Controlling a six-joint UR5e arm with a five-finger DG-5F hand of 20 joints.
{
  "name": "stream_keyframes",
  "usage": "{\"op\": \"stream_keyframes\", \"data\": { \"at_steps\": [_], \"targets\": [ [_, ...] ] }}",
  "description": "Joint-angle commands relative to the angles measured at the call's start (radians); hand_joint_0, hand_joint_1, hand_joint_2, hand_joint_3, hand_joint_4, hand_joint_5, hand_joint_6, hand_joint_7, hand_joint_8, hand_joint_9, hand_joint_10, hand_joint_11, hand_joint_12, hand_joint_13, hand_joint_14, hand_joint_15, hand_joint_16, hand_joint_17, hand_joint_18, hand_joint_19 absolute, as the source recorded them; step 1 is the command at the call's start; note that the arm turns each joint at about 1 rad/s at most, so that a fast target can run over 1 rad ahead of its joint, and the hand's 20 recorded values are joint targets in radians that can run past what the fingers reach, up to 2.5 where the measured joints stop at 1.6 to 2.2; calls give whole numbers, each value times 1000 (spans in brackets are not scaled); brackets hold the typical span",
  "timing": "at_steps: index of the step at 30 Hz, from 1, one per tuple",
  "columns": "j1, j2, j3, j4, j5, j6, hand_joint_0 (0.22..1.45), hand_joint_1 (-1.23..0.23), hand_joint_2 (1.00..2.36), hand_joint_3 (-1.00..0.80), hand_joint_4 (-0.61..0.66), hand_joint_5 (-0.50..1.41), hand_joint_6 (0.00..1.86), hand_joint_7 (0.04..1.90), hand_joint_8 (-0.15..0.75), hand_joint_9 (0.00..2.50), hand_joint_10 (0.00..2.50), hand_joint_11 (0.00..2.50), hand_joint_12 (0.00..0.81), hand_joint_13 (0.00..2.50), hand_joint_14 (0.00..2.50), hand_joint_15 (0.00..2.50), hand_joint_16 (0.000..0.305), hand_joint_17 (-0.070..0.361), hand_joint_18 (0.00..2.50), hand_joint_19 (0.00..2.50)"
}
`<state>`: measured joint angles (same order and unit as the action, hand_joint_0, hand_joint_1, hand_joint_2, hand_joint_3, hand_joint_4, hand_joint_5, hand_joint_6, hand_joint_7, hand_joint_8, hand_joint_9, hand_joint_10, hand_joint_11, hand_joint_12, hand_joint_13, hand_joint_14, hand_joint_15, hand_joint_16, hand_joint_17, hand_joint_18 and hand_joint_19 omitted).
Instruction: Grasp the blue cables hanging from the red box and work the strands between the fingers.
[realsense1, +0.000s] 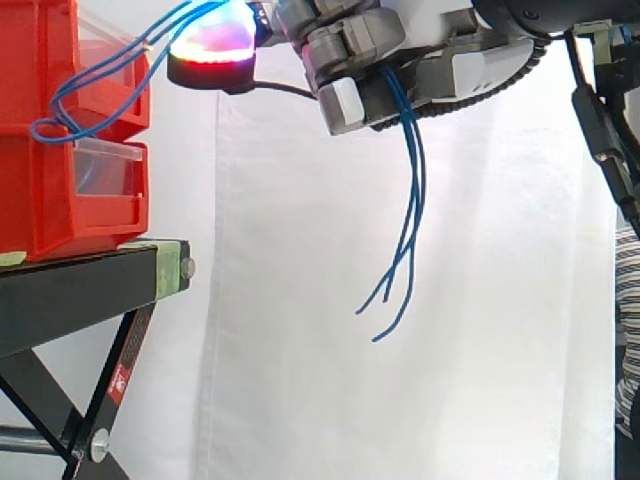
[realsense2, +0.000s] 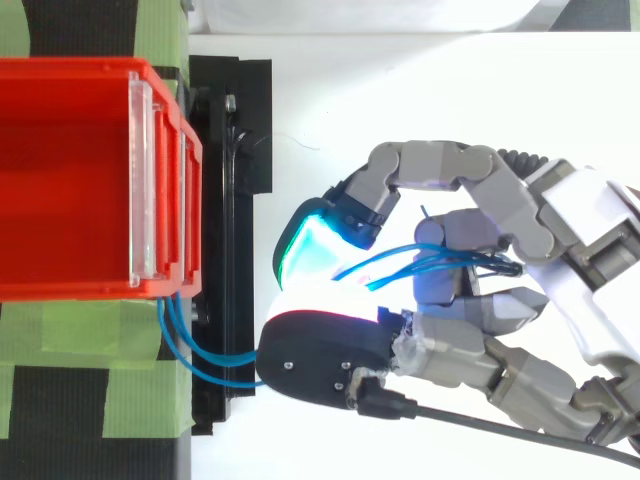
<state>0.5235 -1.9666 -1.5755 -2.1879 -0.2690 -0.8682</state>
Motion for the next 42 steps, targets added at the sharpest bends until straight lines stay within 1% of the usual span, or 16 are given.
{"op": "stream_keyframes", "data": {
  "at_steps": [1, 4, 6, 9, 13, 16, 20, 23, 27, 29, 30, 31, 33, 34, 36, 42],
  "targets": [
    [0, -1, 0, 0, 1, -3, 988, -599, 1021, -373, 273, -67, 916, 1071, 384, 987, 2500, 2500, 419, 1081, 2500, 1644, 46, 104, 1462, 1184],
    [1, 0, 0, 3, 1, -3, 929, -575, 1011, -736, 280, -9, 559, 1171, 384, 987, 2500, 2500, 419, 1081, 2500, 1644, 46, 104, 1462, 1184],
    [0, -1, 0, 3, 1, 2, 916, -570, 1008, -820, 279, -5, 539, 1173, 384, 987, 2500, 2500, 419, 1081, 2500, 1644, 46, 104, 1462, 1184],
    [0, 0, 0, 8, 1, 2, 918, -571, 1008, -822, 279, 1, 499, 1187, 384, 987, 2500, 2500, 419, 1081, 2500, 1644, 46, 104, 1462, 1184],
    [0, 0, 0, 16, 1, 8, 928, -589, 1012, -728, 268, 23, 304, 1247, 384, 987, 2500, 2500, 419, 1081, 2500, 1644, 46, 104, 1462, 1184],
    [1, 0, 0, 16, 1, 12, 926, -596, 1012, -717, 266, 23, 291, 1252, 384, 987, 2500, 2500, 419, 1081, 2500, 1644, 46, 104, 1462, 1184],
    [0, 0, 0, 16, 1, 12, 928, -624, 1016, -601, 262, 19, 288, 1266, 384, 987, 2500, 2500, 419, 1081, 2500, 1644, 46, 104, 1462, 1184],
    [1, -1, 0, 16, 1, 12, 889, -637, 1012, -704, 266, 12, 282, 1278, 384, 987, 2500, 2500, 419, 1081, 2500, 1644, 46, 104, 1462, 1184],
    [1, -1, 0, 5, -10, 14, 865, -641, 1010, -754, 260, 6, 289, 1285, 384, 987, 2500, 2500, 419, 1081, 2500, 1644, 46, 104, 1462, 1184],
    [1, 0, -1, -10, -32, 14, 856, -646, 1010, -764, 260, 0, 300, 1284, 384, 987, 2500, 2500, 419, 1081, 2500, 1644, 46, 104, 1462, 1184],
    [1, 0, -1, -27, -61, 14, 856, -646, 1009, -774, 261, -2, 305, 1285, 384, 987, 2500, 2500, 419, 1081, 2500, 1644, 46, 104, 1462, 1184],
    [1, 0, -1, -27, -61, 14, 850, -649, 1009, -787, 262, -9, 318, 1280, 384, 987, 2500, 2500, 419, 1081, 2500, 1644, 46, 104, 1462, 1184],
    [1, 0, 0, -58, -113, 9, 850, -648, 1007, -824, 261, -12, 326, 1278, 384, 987, 2500, 2500, 419, 1081, 2500, 1644, 46, 104, 1462, 1184],
    [1, 0, 0, -58, -113, 9, 843, -648, 1007, -832, 265, -14, 334, 1272, 384, 987, 2500, 2500, 419, 1081, 2500, 1644, 46, 104, 1462, 1184],
    [1, 0, -1, -82, -151, 8, 843, -647, 1007, -843, 266, -17, 349, 1267, 384, 987, 2500, 2500, 419, 1081, 2500, 1644, 46, 104, 1462, 1184],
    [1, 0, 0, -82, -154, 8, 874, -644, 1011, -724, 267, -54, 543, 1203, 384, 987, 2500, 2500, 419, 1081, 2500, 1644, 46, 104, 1462, 1184]
  ]
}}
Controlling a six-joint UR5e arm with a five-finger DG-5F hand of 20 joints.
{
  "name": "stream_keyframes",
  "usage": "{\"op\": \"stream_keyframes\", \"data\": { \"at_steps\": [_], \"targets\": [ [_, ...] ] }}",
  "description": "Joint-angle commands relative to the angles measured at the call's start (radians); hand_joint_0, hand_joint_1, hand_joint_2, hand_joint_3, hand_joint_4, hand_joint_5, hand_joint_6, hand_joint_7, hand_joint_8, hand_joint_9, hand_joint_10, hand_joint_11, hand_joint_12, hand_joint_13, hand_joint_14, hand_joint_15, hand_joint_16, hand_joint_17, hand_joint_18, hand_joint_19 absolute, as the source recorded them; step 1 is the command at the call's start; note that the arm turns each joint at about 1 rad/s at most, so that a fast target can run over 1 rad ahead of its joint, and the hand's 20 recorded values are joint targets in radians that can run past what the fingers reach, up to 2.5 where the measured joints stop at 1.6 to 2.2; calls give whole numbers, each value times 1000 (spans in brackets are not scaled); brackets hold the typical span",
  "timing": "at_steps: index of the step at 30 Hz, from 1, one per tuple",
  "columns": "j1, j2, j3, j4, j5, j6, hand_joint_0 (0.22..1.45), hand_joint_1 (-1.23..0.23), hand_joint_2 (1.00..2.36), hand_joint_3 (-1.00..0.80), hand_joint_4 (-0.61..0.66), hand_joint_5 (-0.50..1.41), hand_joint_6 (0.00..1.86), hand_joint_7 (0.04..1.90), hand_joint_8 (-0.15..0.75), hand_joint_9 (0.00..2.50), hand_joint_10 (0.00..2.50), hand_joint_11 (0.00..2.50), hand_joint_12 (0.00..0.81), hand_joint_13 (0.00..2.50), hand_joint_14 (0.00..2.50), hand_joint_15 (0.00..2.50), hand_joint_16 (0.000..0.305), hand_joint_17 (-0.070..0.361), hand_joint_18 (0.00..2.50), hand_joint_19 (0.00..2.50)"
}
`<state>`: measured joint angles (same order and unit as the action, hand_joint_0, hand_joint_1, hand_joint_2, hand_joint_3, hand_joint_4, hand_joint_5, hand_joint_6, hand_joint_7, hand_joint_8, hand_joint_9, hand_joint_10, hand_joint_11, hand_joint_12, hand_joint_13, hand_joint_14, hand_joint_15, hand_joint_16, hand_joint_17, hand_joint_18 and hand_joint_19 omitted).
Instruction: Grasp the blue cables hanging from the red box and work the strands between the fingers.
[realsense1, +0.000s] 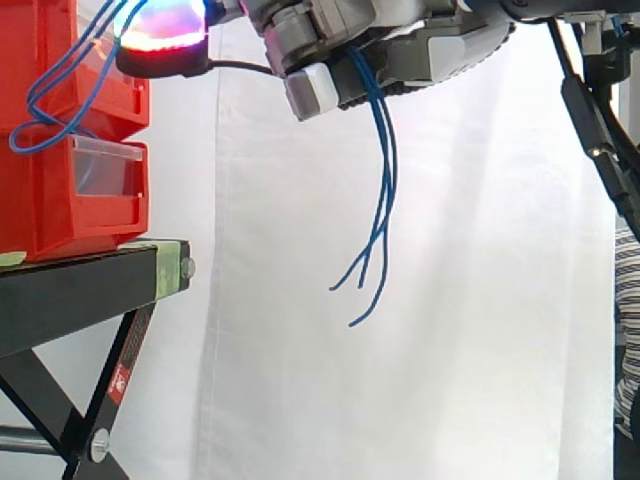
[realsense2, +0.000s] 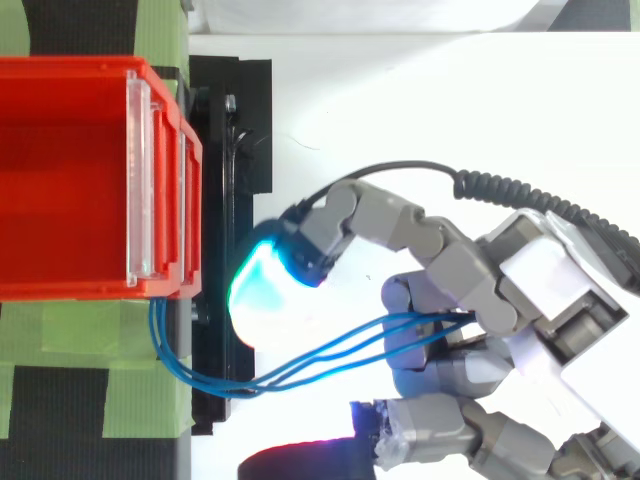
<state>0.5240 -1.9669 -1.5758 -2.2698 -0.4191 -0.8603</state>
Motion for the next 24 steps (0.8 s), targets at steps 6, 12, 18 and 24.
{"op": "stream_keyframes", "data": {
  "at_steps": [6, 12, 18, 24],
  "targets": [
    [1, 0, 0, 1, -4, 0, 943, -611, 1018, -524, 273, -76, 678, 1144, 384, 987, 2500, 2500, 419, 1081, 2500, 1644, 46, 104, 1462, 1184],
    [-1, 0, 0, 6, -4, -2, 1017, -579, 1021, -271, 263, -68, 682, 1121, 384, 987, 2500, 2500, 419, 1081, 2500, 1644, 46, 104, 1462, 1184],
    [1, 0, 0, 7, -4, -2, 1108, -560, 1023, -212, 260, 12, 602, 1142, 384, 987, 2500, 2500, 419, 1081, 2500, 1644, 46, 104, 1462, 1184],
    [1, 0, 0, 7, -4, -2, 1282, -599, 1022, -38, 171, 229, 404, 1259, 384, 987, 2500, 2500, 419, 1081, 2500, 1644, 46, 104, 1462, 1184]
  ]
}}
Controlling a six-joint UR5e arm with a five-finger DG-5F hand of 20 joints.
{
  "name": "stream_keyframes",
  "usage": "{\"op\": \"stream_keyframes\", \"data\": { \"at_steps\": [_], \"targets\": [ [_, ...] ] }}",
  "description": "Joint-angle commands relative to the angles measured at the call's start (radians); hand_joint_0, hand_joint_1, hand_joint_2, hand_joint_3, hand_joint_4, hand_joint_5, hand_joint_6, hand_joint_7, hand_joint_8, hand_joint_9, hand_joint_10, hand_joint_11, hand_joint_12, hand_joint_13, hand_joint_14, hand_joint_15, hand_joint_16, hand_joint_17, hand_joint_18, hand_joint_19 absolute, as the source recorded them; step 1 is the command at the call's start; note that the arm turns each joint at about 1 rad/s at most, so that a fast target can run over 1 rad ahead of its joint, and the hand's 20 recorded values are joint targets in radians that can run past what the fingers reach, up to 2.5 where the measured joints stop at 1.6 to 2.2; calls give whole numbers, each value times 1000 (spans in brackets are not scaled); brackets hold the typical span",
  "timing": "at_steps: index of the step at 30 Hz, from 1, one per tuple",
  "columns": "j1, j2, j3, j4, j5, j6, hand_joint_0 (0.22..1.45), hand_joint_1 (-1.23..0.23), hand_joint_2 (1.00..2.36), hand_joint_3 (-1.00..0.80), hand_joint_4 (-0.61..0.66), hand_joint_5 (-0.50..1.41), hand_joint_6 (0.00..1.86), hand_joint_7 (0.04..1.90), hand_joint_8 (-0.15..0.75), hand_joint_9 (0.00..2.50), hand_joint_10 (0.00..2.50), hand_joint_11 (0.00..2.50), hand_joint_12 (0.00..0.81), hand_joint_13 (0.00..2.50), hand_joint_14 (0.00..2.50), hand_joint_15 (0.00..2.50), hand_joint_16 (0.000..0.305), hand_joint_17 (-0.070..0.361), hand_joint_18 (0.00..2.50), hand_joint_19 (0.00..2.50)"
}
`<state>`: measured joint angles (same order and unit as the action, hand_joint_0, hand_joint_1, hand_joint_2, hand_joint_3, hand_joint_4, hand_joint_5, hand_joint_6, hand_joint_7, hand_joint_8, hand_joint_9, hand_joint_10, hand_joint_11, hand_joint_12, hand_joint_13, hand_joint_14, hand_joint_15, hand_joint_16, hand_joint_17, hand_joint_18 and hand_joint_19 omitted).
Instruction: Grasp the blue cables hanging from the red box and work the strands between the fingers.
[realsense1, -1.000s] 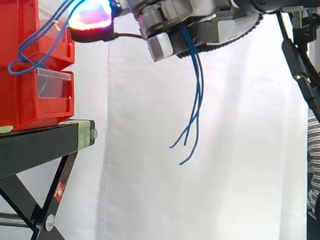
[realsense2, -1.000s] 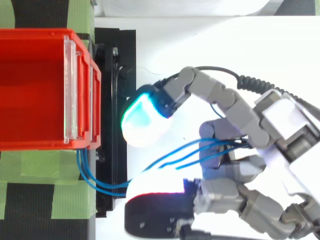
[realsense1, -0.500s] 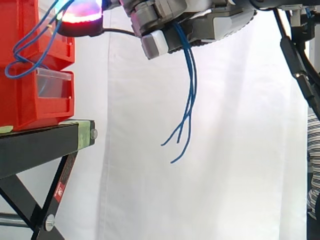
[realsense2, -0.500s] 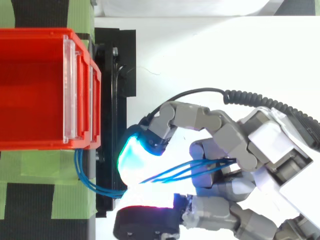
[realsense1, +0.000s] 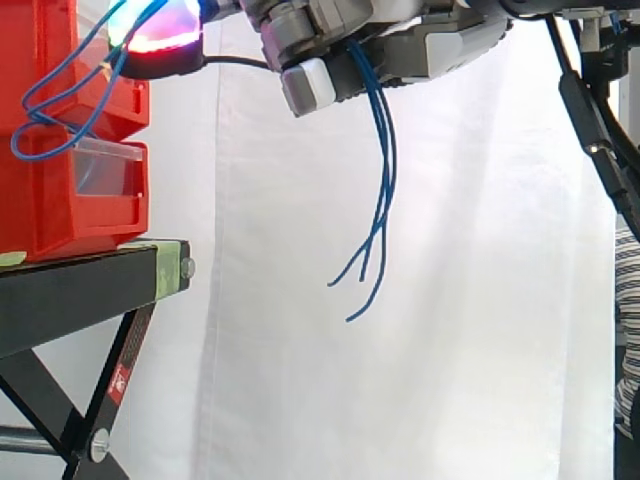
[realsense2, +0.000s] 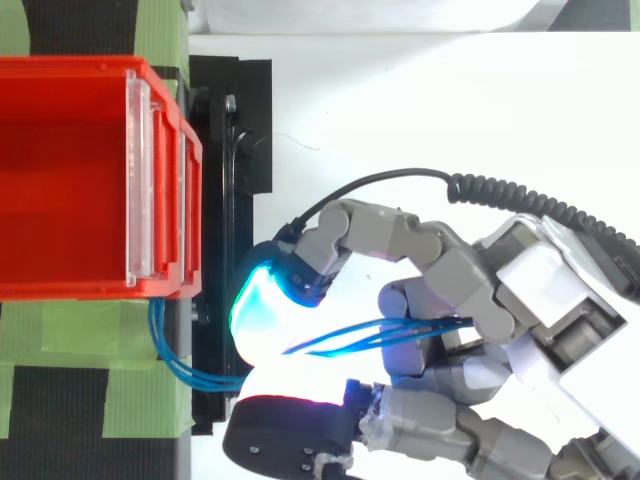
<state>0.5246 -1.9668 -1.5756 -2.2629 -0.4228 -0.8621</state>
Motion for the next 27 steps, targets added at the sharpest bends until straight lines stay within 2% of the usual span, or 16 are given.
{"op": "stream_keyframes", "data": {
  "at_steps": [1, 3, 4, 7, 8, 9, 10, 12, 13, 18, 20, 22, 25, 27],
  "targets": [
    [0, 0, -1, 0, 1, 0, 1291, -603, 1021, -42, 175, 244, 365, 1269, 384, 987, 2500, 2500, 419, 1081, 2500, 1644, 46, 104, 1462, 1184],
    [0, 0, -1, -1, 1, 2, 1271, -610, 1021, -106, 176, 332, 109, 1368, 384, 987, 2500, 2500, 419, 1081, 2500, 1644, 46, 104, 1462, 1184],
    [0, 0, 0, 0, 1, 2, 1219, -616, 1022, -163, 173, 361, 1, 1395, 384, 987, 2500, 2500, 419, 1081, 2500, 1644, 46, 104, 1462, 1184],
    [0, -1, 0, 0, 1, 2, 1059, -602, 1020, -171, 174, 333, 13, 1266, 384, 987, 2500, 2500, 419, 1081, 2500, 1644, 46, 104, 1462, 1184],
    [0, 0, 0, 0, 1, 2, 1056, -602, 1020, -155, 185, 329, 13, 1257, 384, 987, 2500, 2500, 419, 1081, 2500, 1644, 46, 104, 1462, 1184],
    [0, -1, 0, 2, 1, 2, 1029, -594, 1017, -114, 205, 321, 14, 1224, 384, 987, 2500, 2500, 419, 1081, 2500, 1644, 46, 104, 1462, 1184],
    [0, 0, 0, 2, 1, 2, 983, -567, 1010, 31, 264, 305, 17, 1167, 384, 987, 2500, 2500, 419, 1081, 2500, 1644, 46, 104, 1462, 1184],
    [0, 0, -1, 5, 1, 0, 954, -559, 1002, 110, 320, 299, 17, 1120, 384, 987, 2500, 2500, 419, 1081, 2500, 1644, 46, 104, 1462, 1184],
    [0, -1, 0, 6, 1, 0, 909, -535, 1103, 77, 353, 297, 17, 1084, 384, 987, 2500, 2500, 419, 1081, 2500, 1644, 46, 104, 1462, 1184],
    [0, -1, 0, 8, 1, 0, 908, -547, 1141, 39, 353, 295, 18, 1074, 384, 987, 2500, 2500, 419, 1081, 2500, 1644, 46, 104, 1462, 1184],
    [0, 0, 0, 8, 1, 0, 962, -582, 1002, 50, 336, 283, 18, 1105, 384, 987, 2500, 2500, 419, 1081, 2500, 1644, 46, 104, 1462, 1184],
    [0, -1, 0, 8, 1, 0, 926, -600, 1012, -166, 267, 259, 17, 1171, 384, 987, 2500, 2500, 419, 1081, 2500, 1644, 46, 104, 1462, 1184],
    [0, 0, 0, 5, 1, 0, 866, -594, 1018, -434, 231, 230, 16, 1229, 384, 987, 2500, 2500, 419, 1081, 2500, 1644, 46, 104, 1462, 1184],
    [0, 0, 0, 3, 2, 2, 855, -588, 1017, -516, 237, 229, 15, 1259, 384, 987, 2500, 2500, 419, 1081, 2500, 1644, 46, 104, 1462, 1184]
  ]
}}
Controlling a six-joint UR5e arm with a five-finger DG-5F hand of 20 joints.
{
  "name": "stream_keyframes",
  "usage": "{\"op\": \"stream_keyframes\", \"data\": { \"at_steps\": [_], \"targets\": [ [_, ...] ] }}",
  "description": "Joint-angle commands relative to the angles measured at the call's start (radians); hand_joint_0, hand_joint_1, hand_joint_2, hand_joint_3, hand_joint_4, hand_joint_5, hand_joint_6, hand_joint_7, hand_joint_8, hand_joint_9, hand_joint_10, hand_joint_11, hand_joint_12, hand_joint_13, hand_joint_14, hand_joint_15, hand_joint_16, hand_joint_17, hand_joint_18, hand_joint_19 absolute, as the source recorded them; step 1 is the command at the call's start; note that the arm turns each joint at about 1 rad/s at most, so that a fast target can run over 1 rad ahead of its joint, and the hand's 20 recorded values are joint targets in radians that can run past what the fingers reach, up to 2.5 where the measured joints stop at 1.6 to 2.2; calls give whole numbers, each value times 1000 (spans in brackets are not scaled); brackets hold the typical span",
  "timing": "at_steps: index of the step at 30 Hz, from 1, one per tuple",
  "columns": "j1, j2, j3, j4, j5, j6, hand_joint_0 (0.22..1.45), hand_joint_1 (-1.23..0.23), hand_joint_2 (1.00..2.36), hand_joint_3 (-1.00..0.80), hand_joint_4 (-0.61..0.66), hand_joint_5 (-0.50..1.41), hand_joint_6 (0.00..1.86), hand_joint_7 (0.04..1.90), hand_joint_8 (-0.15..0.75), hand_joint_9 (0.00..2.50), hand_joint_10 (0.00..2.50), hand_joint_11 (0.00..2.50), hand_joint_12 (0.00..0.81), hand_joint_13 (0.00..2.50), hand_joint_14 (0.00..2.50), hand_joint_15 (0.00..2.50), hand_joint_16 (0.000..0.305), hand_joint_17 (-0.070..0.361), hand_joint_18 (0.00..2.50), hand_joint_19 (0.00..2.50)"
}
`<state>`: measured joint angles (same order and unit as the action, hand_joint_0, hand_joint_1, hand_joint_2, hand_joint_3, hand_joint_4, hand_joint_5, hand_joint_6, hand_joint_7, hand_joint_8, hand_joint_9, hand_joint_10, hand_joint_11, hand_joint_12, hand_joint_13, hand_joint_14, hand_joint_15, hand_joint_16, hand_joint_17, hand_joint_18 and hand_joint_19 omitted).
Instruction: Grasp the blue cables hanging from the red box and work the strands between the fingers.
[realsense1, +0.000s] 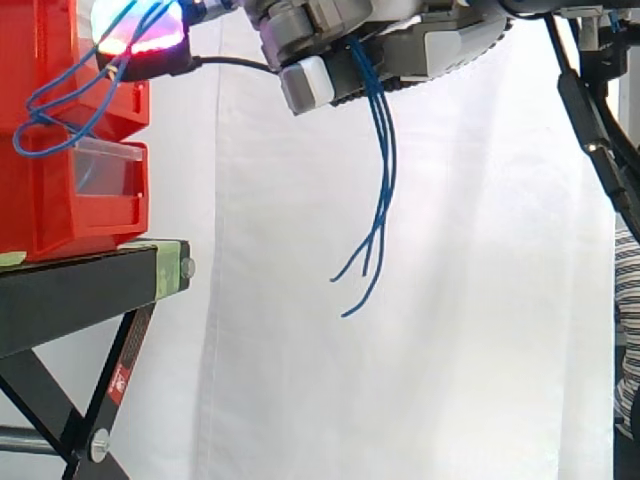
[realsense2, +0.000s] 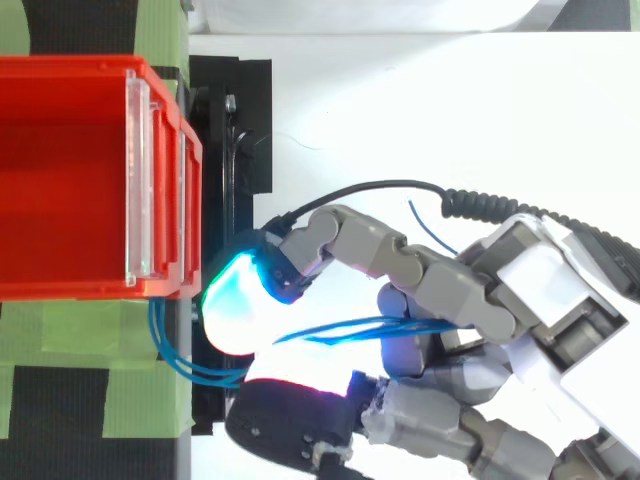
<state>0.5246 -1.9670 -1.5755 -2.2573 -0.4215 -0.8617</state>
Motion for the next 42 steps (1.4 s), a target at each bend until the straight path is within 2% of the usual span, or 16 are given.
{"op": "stream_keyframes", "data": {
  "at_steps": [1, 10, 13, 17, 20, 21, 22, 26, 29, 31, 33, 35, 38, 40, 42],
  "targets": [
    [0, -1, 0, -11, -5, 1, 845, -585, 1016, -565, 239, 231, 14, 1281, 384, 987, 2500, 2500, 419, 1081, 2500, 1644, 46, 104, 1462, 1184],
    [0, 0, 0, -96, -10, 1, 841, -581, 1015, -618, 241, 242, 9, 1365, 384, 987, 2500, 2500, 419, 1081, 2500, 1644, 46, 104, 1462, 1184],
    [0, 0, -1, -100, -10, 3, 827, -573, 1014, -677, 244, 240, 9, 1365, 384, 987, 2500, 2500, 419, 1081, 2500, 1644, 46, 104, 1462, 1184],
    [-2, 0, -1, -108, -11, 3, 829, -572, 1015, -665, 245, 239, 8, 1365, 384, 987, 2500, 2500, 419, 1081, 2500, 1644, 46, 104, 1462, 1184],
    [-2, 0, 0, -111, -11, 3, 874, -589, 1017, -551, 240, 242, 6, 1399, 384, 987, 2500, 2500, 419, 1081, 2500, 1644, 46, 104, 1462, 1184],
    [-2, 0, 0, -110, -11, 3, 913, -597, 1019, -461, 234, 251, 3, 1429, 384, 987, 2500, 2500, 419, 1081, 2500, 1644, 46, 104, 1462, 1184],
    [-2, 0, 0, -108, -11, 3, 955, -608, 1021, -331, 231, 249, 33, 1450, 384, 987, 2500, 2500, 419, 1081, 2500, 1644, 46, 104, 1462, 1184],
    [-2, 0, 0, -108, -10, 3, 1058, -603, 1020, -158, 233, 215, 184, 1373, 384, 987, 2500, 2500, 419, 1081, 2500, 1644, 46, 104, 1462, 1184],
    [-2, 0, 0, -105, -10, 3, 1067, -595, 1021, -277, 238, 212, 177, 1369, 384, 987, 2500, 2500, 419, 1081, 2500, 1644, 46, 104, 1462, 1184],
    [-2, 0, 0, -100, -5, 1, 939, -563, 1018, -589, 239, 214, 72, 1401, 384, 987, 2500, 2500, 419, 1081, 2500, 1644, 46, 104, 1462, 1184],
    [-2, -1, 0, -100, -3, 1, 893, -547, 1014, -680, 243, 216, 18, 1425, 384, 987, 2500, 2500, 419, 1081, 2500, 1644, 46, 104, 1462, 1184],
    [-2, 0, 0, -99, -3, 1, 909, -547, 1017, -613, 232, 217, 13, 1426, 384, 987, 2500, 2500, 419, 1081, 2500, 1644, 46, 104, 1462, 1184],
    [-2, -1, 0, -99, -3, 1, 1068, -586, 1020, -216, 226, 218, 54, 1400, 384, 987, 2500, 2500, 419, 1081, 2500, 1644, 46, 104, 1462, 1184],
    [-2, 0, 0, -97, -3, 0, 1122, -593, 1020, -103, 227, 230, 43, 1393, 384, 987, 2500, 2500, 419, 1081, 2500, 1644, 46, 104, 1462, 1184],
    [-2, 0, 0, -93, -3, 0, 1146, -595, 1019, -87, 229, 242, 33, 1391, 384, 987, 2500, 2500, 419, 1081, 2500, 1644, 46, 104, 1462, 1184]
  ]
}}
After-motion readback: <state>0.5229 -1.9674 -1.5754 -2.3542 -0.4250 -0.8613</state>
